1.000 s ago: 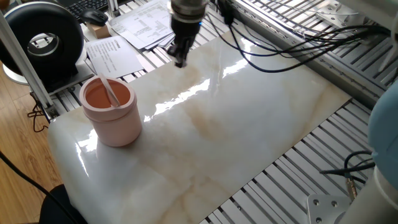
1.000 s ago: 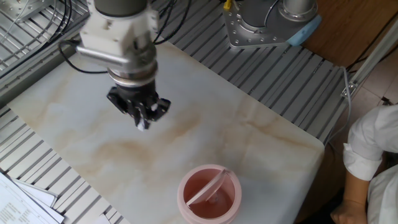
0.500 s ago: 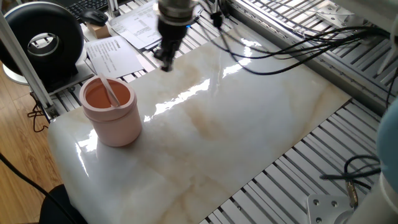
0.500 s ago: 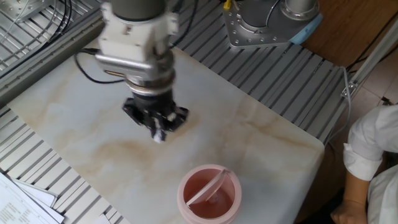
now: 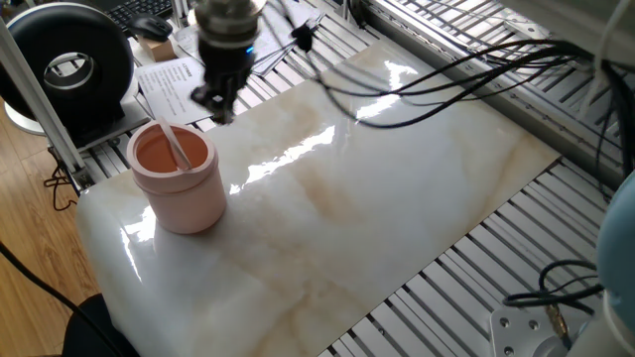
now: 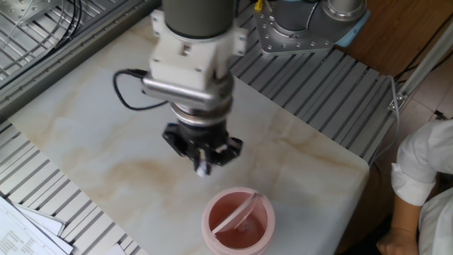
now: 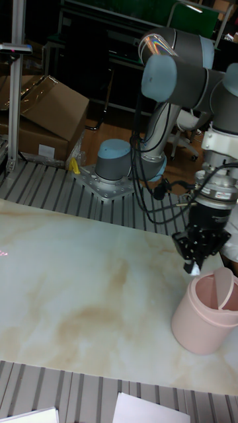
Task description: Put the garbage in the trash can
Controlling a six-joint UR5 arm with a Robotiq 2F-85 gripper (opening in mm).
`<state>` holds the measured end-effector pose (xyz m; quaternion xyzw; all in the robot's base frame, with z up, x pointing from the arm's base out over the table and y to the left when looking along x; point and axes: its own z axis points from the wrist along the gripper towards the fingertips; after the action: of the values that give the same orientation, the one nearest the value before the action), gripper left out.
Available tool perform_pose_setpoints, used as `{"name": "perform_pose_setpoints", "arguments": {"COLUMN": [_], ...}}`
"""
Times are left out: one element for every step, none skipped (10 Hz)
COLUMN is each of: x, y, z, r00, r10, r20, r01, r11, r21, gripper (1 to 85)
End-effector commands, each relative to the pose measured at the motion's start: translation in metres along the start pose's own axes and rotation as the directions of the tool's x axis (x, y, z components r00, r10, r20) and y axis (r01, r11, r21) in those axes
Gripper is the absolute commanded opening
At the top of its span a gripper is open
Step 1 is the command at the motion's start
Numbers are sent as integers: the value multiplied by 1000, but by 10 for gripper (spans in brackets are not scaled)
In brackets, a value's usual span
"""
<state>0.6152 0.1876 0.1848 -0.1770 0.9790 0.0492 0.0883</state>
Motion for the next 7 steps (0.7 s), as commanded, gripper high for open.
{"name": "perform_pose_setpoints", "arguments": {"x": [-26,-29,-31,-30,-29,-32,-30], "y": [48,51,51,49,45,43,41], "z": [20,24,28,31,30,28,26], "r00": [996,997,997,997,999,994,991], "r10": [70,68,59,55,17,-86,-118], "r20": [48,48,53,50,47,72,65], "r01": [-67,-64,-55,-51,-13,91,123], "r11": [995,996,996,995,997,993,990], "r21": [-74,-69,-73,-80,-74,-80,-74], "gripper": [13,13,13,13,93,530,680]}}
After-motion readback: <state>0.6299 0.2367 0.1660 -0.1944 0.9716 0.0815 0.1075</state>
